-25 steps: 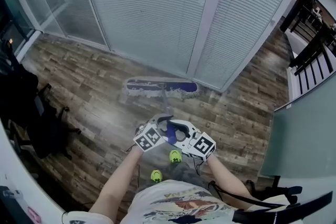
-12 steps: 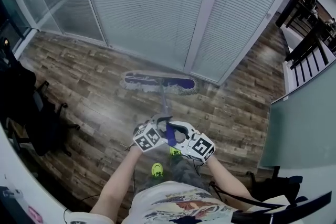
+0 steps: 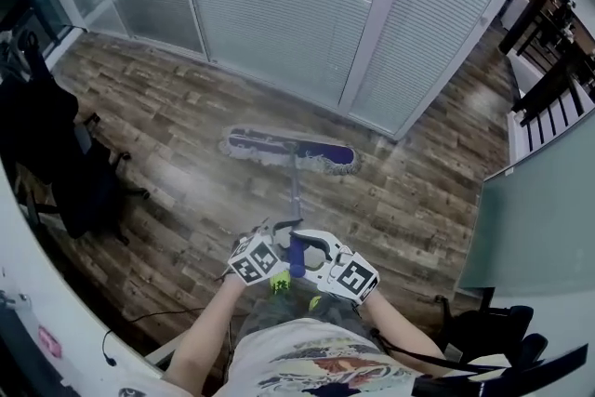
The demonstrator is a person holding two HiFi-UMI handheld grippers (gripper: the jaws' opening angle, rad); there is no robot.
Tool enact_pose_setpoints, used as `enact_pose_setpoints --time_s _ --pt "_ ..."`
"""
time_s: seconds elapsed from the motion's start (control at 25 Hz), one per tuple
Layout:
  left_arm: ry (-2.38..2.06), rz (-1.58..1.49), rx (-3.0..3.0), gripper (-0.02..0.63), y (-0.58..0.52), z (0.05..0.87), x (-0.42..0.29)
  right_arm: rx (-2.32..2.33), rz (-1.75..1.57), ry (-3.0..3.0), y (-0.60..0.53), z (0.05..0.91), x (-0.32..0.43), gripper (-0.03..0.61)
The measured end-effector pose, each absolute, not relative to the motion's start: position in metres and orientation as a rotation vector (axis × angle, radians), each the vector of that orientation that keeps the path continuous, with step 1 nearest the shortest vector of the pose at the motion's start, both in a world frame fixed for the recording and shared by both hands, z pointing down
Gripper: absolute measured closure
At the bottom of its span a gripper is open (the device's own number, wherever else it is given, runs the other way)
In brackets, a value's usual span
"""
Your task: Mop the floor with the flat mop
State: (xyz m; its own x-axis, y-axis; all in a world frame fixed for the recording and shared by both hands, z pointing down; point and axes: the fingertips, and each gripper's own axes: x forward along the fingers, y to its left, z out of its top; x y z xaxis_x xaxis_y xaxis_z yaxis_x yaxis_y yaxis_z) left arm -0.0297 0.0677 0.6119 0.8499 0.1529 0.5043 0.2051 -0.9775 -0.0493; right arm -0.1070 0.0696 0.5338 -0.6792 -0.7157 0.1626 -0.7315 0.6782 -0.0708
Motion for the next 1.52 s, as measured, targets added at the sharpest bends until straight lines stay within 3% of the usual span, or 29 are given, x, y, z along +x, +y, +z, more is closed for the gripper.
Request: enact_pose_setpoints --time_s 0.8,1.52 --pt "0.019 -0.847 -2.997 0.414 0.358 0.610 -0.107 0.715 0.096 -2.877 0.379 0.539 -0.182 0.347" --pt "0.038 -0.803 -3.027 0.411 0.243 0.609 -0.079 0.634 0.086 -2.915 0.263 0.540 -0.157 0.339"
